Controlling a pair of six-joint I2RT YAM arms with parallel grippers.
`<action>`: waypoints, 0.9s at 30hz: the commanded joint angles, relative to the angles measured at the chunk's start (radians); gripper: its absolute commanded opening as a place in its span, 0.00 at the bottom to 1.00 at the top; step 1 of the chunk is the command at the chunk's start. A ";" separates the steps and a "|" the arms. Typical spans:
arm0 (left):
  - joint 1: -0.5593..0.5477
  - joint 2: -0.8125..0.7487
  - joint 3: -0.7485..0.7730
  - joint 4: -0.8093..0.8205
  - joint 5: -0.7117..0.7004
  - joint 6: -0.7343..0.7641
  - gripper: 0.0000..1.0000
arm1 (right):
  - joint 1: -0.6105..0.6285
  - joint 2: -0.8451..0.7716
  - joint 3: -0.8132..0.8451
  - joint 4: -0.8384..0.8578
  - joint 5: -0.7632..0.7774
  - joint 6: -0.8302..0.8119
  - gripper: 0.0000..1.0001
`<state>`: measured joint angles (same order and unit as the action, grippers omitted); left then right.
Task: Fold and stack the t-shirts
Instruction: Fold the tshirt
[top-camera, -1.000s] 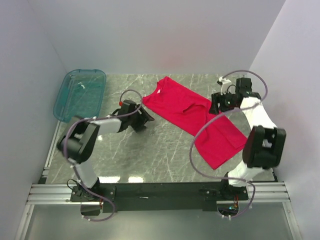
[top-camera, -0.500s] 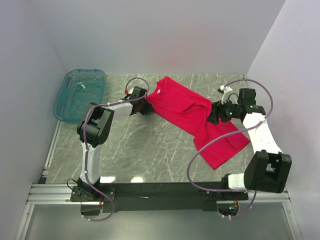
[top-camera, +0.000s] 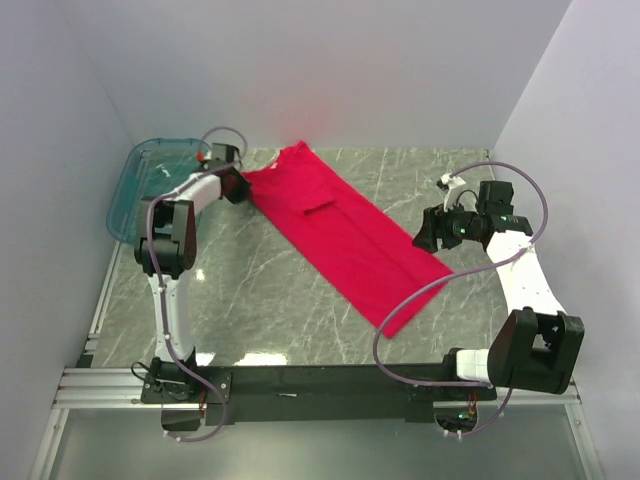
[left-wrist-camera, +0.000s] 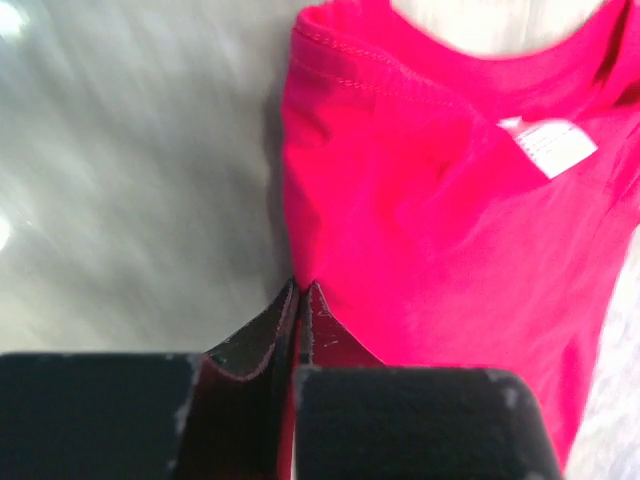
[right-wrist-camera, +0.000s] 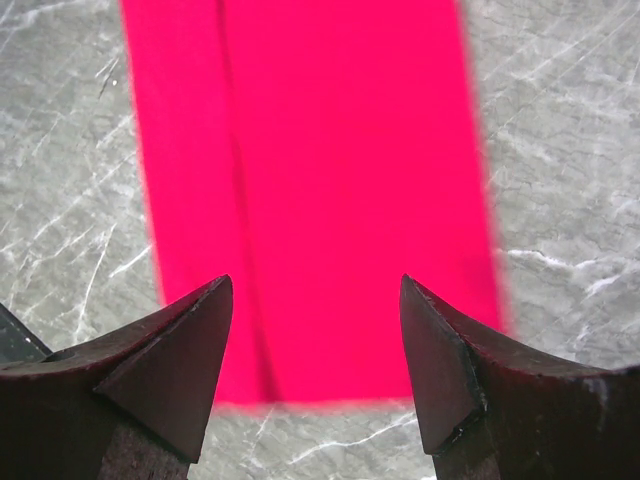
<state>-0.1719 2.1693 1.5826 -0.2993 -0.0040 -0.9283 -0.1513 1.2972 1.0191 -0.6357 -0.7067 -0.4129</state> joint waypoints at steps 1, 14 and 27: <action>0.061 0.072 0.167 -0.115 -0.019 0.144 0.06 | -0.008 -0.035 -0.002 0.024 -0.025 -0.001 0.74; 0.081 -0.221 -0.040 0.092 0.303 0.215 0.57 | -0.001 -0.044 0.004 -0.249 -0.062 -0.579 0.75; -0.606 -0.876 -0.705 0.291 0.038 0.715 0.67 | -0.066 -0.109 -0.205 -0.335 -0.043 -1.395 0.91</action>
<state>-0.6834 1.3621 0.9989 -0.0628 0.1226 -0.3687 -0.1699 1.1427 0.7136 -0.9165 -0.6888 -1.6363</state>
